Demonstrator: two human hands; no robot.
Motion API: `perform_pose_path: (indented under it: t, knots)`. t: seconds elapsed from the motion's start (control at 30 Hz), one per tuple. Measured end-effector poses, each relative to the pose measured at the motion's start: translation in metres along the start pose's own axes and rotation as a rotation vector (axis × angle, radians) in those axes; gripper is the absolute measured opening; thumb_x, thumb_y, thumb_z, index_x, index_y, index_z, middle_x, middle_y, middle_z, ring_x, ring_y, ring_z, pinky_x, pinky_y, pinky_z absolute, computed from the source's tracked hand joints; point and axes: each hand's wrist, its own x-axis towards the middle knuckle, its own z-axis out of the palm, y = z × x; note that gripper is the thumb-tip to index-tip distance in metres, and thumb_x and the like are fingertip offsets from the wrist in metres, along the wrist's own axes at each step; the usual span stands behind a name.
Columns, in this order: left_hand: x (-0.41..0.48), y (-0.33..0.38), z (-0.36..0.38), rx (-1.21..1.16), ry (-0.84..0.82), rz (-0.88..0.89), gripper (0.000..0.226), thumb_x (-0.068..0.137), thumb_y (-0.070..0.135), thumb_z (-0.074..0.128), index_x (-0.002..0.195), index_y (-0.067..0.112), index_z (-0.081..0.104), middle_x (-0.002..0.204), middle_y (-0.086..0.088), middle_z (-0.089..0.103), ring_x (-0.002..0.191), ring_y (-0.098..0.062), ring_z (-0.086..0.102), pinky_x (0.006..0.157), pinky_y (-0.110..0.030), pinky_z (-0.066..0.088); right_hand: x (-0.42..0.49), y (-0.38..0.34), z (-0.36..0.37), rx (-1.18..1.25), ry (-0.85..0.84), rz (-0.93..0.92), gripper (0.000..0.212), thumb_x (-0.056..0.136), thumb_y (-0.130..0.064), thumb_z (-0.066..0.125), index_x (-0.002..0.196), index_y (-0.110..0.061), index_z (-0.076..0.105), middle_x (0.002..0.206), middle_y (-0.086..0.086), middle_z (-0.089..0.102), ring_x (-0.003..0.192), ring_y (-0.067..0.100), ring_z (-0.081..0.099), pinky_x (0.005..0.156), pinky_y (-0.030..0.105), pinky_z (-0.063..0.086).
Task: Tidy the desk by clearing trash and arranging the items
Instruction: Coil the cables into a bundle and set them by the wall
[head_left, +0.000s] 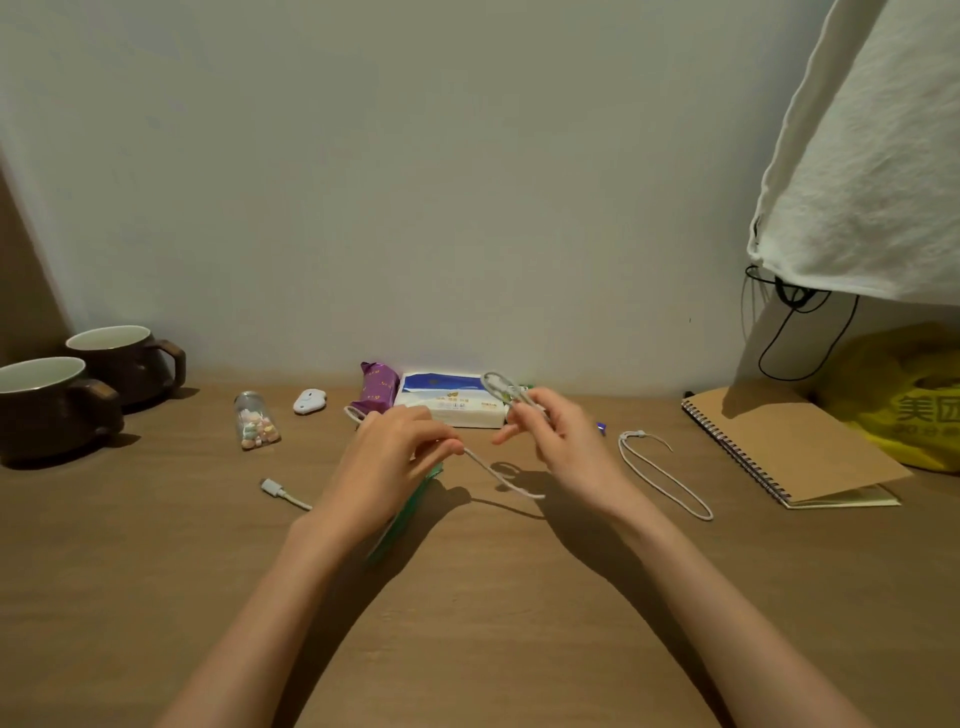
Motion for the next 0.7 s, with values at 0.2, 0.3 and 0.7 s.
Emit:
perform_pose_path:
  t: [0.2, 0.3, 0.7]
  knots:
    - [0.003, 0.006, 0.003, -0.148, 0.103, -0.056, 0.020, 0.080, 0.028, 0.066, 0.098, 0.022, 0.074, 0.070, 0.019, 0.051, 0.069, -0.003, 0.049, 0.061, -0.019, 0.038, -0.004, -0.006, 0.019, 0.075, -0.121, 0.121, 0.020, 0.103, -0.028, 0.035, 0.093, -0.020, 0.051, 0.091, -0.001, 0.066, 0.085, 0.000, 0.065, 0.071, 0.018, 0.053]
    - [0.003, 0.007, 0.007, -0.141, 0.094, -0.043, 0.019, 0.080, 0.024, 0.068, 0.098, 0.020, 0.074, 0.073, 0.014, 0.055, 0.071, -0.001, 0.049, 0.062, -0.016, 0.038, -0.004, -0.010, 0.026, 0.288, -0.175, 0.217, 0.019, 0.103, -0.024, 0.035, 0.097, -0.015, 0.050, 0.088, 0.008, 0.068, 0.087, 0.020, 0.070, 0.082, 0.034, 0.057]
    - [0.001, -0.007, -0.002, -0.067, 0.247, -0.080, 0.040, 0.078, 0.055, 0.049, 0.096, 0.030, 0.073, 0.077, 0.014, 0.060, 0.075, -0.009, 0.052, 0.066, -0.042, 0.047, -0.006, -0.016, 0.025, 0.275, -0.276, 0.229, 0.024, 0.102, -0.032, 0.036, 0.101, -0.017, 0.054, 0.062, -0.006, 0.042, 0.049, 0.005, 0.036, 0.042, 0.016, 0.031]
